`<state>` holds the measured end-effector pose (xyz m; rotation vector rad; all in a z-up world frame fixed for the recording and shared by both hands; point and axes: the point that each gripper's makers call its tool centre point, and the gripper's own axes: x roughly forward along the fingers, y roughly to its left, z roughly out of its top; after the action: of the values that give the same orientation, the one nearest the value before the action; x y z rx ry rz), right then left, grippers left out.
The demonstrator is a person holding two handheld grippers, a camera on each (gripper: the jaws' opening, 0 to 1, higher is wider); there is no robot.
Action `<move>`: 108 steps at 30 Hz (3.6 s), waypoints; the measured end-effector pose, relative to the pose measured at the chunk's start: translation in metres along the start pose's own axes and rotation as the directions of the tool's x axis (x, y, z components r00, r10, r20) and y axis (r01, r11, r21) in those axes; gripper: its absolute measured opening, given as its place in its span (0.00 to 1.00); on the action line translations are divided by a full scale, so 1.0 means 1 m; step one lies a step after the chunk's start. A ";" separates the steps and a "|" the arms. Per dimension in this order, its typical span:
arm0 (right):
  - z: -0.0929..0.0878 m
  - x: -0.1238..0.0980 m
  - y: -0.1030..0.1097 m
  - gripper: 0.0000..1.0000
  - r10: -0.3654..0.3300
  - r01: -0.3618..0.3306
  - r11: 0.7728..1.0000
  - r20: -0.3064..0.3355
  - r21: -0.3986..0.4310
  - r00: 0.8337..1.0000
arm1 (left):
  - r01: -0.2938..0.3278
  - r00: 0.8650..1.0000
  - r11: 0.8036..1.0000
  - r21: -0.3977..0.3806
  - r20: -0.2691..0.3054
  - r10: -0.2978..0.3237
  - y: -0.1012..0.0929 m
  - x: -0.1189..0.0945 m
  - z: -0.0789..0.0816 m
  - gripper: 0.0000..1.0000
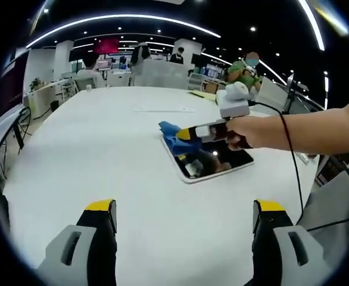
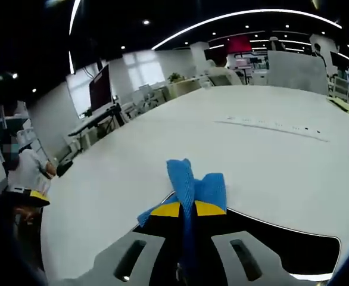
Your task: Wipe the mirror surface with the cleaning cloth until all visible marks leave the cleaned area.
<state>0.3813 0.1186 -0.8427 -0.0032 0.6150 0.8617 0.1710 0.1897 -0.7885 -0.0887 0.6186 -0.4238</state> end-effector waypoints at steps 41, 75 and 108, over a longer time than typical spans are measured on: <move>-0.026 -0.026 0.034 0.03 0.057 -0.057 0.998 -0.014 -0.004 0.998 | 0.002 0.999 1.000 0.025 0.033 -0.003 -0.006 -0.010 0.013 0.96; -0.046 -0.043 0.071 0.03 0.128 -0.128 0.992 -0.001 -0.013 0.992 | 0.012 0.999 0.999 0.047 0.039 -0.013 -0.016 -0.011 0.016 0.95; -0.051 -0.053 0.075 0.10 0.143 -0.143 0.988 -0.001 -0.054 0.990 | 0.013 0.999 0.999 0.047 0.037 -0.015 -0.019 -0.012 0.014 0.95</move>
<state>0.2762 0.1181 -0.8401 -0.0068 0.5937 1.0174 0.1632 0.1765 -0.7662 -0.0562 0.5717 -0.4490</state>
